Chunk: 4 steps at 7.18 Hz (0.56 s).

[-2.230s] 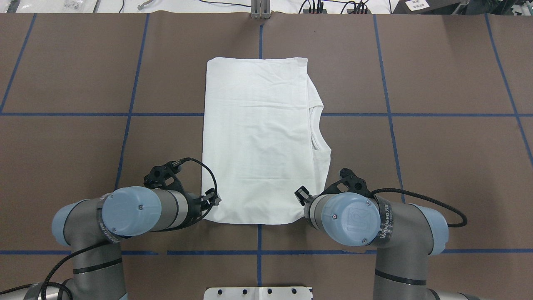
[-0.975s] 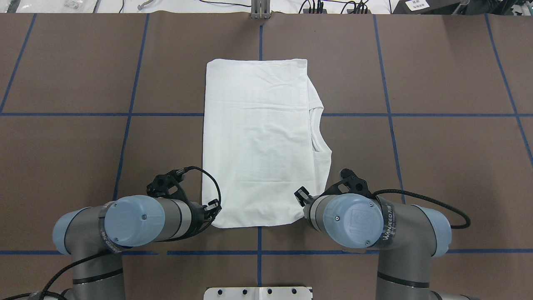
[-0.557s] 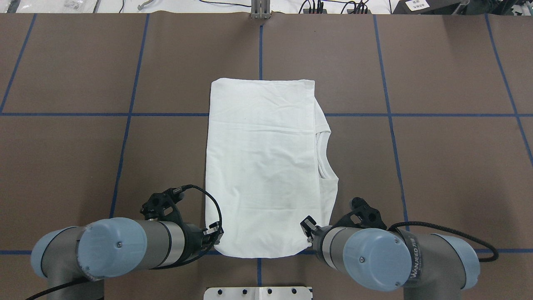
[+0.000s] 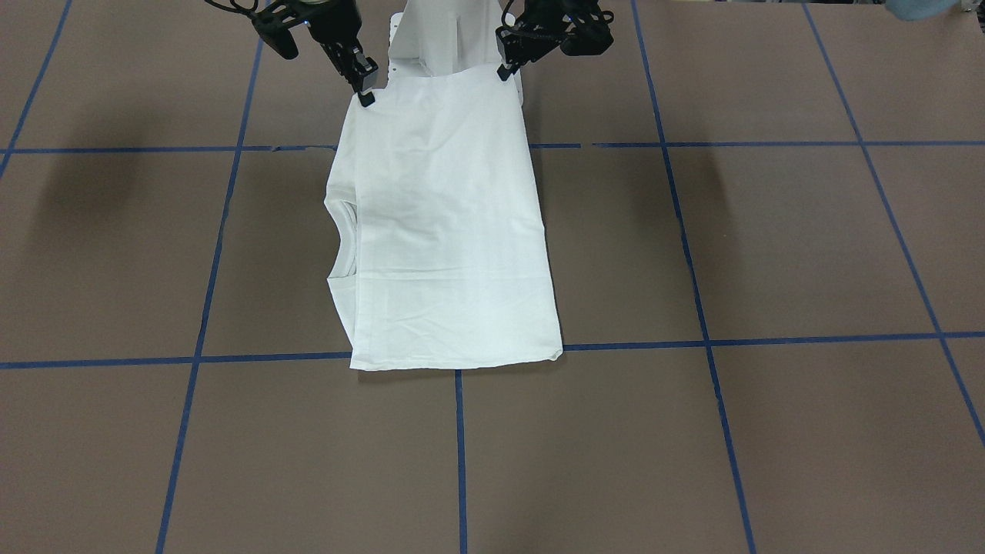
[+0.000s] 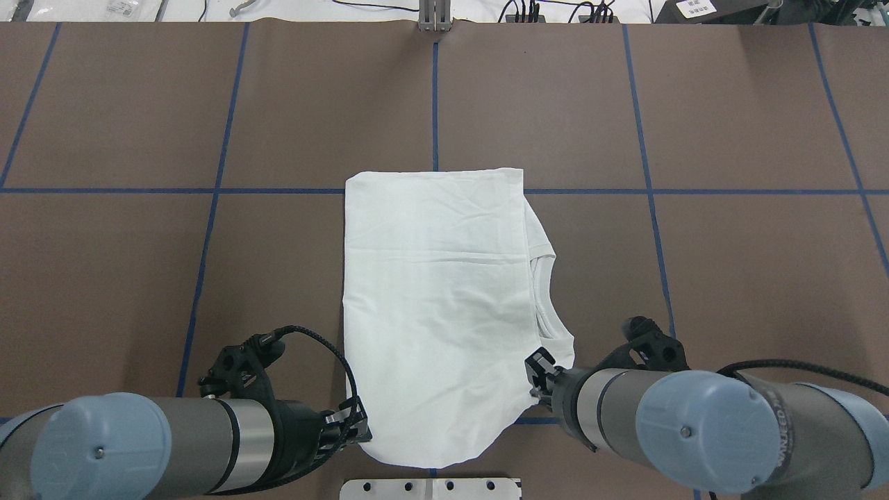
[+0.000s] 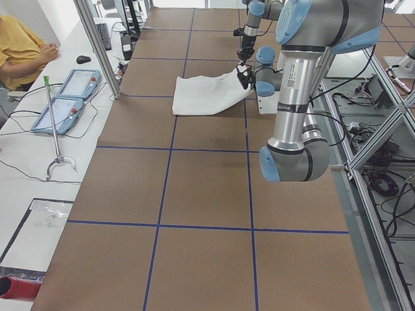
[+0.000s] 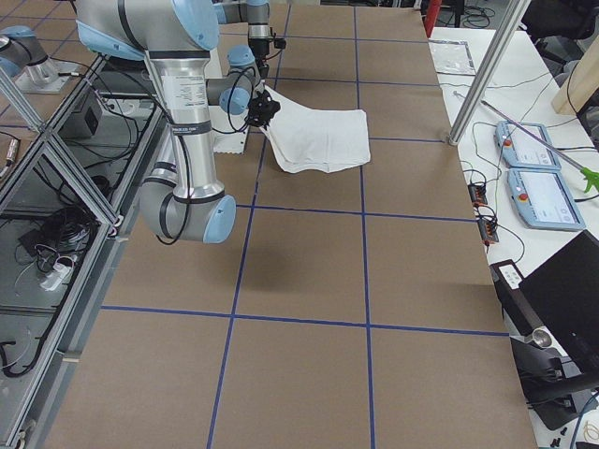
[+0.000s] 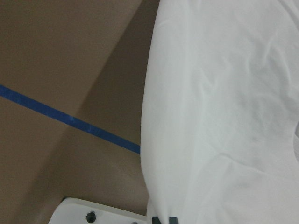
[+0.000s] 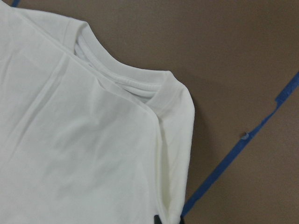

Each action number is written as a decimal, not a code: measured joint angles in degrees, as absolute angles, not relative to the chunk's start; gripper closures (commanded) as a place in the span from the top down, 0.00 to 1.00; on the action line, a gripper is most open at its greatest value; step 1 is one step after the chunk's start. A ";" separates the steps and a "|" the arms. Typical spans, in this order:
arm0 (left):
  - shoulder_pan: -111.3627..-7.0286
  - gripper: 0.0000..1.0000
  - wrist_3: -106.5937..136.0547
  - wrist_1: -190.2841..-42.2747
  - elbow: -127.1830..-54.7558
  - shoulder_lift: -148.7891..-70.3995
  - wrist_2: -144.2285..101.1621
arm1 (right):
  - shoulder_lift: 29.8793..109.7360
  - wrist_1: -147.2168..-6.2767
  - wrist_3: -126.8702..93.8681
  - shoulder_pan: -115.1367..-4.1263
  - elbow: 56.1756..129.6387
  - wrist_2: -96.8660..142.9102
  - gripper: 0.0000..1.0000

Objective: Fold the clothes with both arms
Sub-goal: 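Lift the hem with both grippers and fold it toward the collar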

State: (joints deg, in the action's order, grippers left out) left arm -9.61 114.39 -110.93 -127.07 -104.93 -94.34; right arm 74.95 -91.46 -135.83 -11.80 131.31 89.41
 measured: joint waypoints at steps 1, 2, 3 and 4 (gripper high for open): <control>-13.32 0.00 111.91 -110.83 -126.13 -106.32 -94.39 | 73.49 -91.56 -133.88 -16.29 130.34 91.79 0.00; -17.49 0.00 108.15 -110.72 -123.24 -108.79 -94.65 | 70.60 -91.38 -130.04 -21.69 127.02 95.24 0.00; -21.13 0.00 104.77 -110.69 -119.58 -111.05 -95.23 | 67.47 -90.87 -126.21 -26.23 121.87 98.01 0.00; -24.38 0.00 101.36 -110.89 -115.79 -112.90 -95.77 | 64.63 -90.41 -122.44 -29.62 116.53 99.57 0.00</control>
State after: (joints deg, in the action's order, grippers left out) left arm -24.38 101.36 -110.89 -115.79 -112.90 -95.77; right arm 64.63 -90.41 -122.44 -29.62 116.53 99.57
